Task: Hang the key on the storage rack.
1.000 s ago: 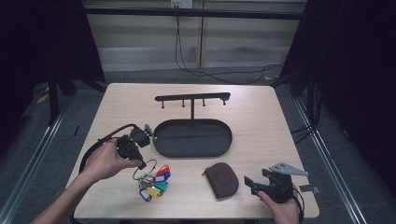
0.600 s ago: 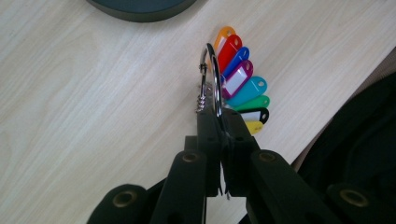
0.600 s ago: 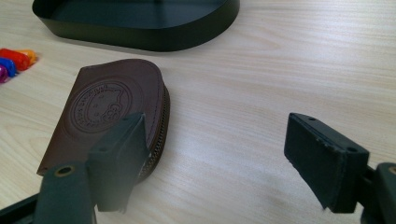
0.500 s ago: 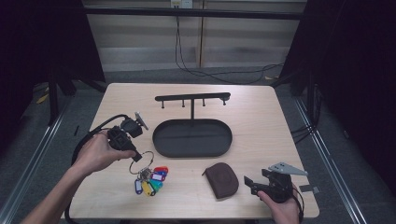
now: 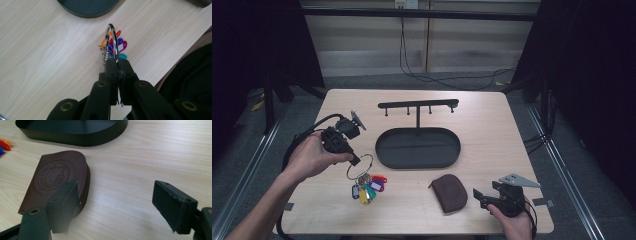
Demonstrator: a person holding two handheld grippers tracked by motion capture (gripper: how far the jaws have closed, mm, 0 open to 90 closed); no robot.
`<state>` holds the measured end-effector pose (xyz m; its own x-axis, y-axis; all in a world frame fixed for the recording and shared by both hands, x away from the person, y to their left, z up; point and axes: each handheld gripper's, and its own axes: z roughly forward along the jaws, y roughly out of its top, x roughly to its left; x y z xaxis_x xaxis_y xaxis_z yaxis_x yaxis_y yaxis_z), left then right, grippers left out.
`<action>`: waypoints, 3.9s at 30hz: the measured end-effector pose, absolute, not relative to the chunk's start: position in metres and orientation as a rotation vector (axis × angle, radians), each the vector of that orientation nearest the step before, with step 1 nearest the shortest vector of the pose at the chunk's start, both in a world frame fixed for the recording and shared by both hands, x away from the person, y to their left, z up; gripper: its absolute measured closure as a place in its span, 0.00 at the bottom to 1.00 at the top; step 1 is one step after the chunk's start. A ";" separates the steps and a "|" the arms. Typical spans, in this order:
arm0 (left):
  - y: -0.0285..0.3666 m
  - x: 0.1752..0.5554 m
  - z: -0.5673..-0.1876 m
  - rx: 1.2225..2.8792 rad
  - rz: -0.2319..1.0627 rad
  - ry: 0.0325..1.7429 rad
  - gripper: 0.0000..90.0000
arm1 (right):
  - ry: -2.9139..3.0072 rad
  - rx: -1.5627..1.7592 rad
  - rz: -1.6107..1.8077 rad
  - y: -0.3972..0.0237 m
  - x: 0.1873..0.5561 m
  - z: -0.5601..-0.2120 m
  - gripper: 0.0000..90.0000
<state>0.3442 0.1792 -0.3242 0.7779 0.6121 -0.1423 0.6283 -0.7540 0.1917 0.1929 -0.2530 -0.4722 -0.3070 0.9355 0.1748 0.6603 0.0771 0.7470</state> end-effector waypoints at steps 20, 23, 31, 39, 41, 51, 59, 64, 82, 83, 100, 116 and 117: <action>0.184 0.340 -0.282 2.715 -0.047 0.928 0.97 | 2.005 1.597 1.100 -0.255 0.192 -0.471 0.21; 0.184 0.342 -0.277 2.720 -0.039 0.924 0.97 | 2.003 1.588 1.106 -0.255 0.192 -0.471 0.20; 0.177 0.341 -0.266 2.736 -0.016 0.918 0.97 | 2.003 1.590 1.098 -0.255 0.192 -0.471 0.20; 0.166 0.343 -0.257 2.775 -0.023 0.890 0.97 | 2.009 1.590 1.099 -0.254 0.192 -0.471 0.21; 0.162 0.346 -0.254 2.790 -0.019 0.890 0.97 | 2.008 1.595 1.099 -0.255 0.192 -0.471 0.21; 0.145 0.357 -0.248 2.813 -0.027 0.899 0.97 | 2.012 1.587 1.098 -0.254 0.192 -0.471 0.21; 0.133 0.364 -0.245 2.812 -0.034 0.890 0.97 | 2.017 1.584 1.096 -0.254 0.192 -0.471 0.21; 0.128 0.367 -0.248 2.816 -0.027 0.893 0.97 | 2.016 1.581 1.098 -0.254 0.191 -0.471 0.21; 0.106 0.399 -0.251 2.808 -0.074 0.941 0.97 | 2.022 1.579 1.101 -0.254 0.191 -0.471 0.21; 0.104 0.401 -0.251 2.816 -0.067 0.927 0.97 | 2.022 1.579 1.101 -0.254 0.191 -0.471 0.21; 0.103 0.445 -0.268 2.771 -0.098 1.024 0.97 | 2.033 1.567 1.106 -0.253 0.190 -0.471 0.21; 0.109 0.465 -0.283 2.765 -0.071 1.091 0.97 | 2.042 1.555 1.105 -0.251 0.190 -0.471 0.21; 0.110 0.465 -0.284 2.768 -0.074 1.096 0.97 | 2.041 1.550 1.105 -0.252 0.190 -0.470 0.21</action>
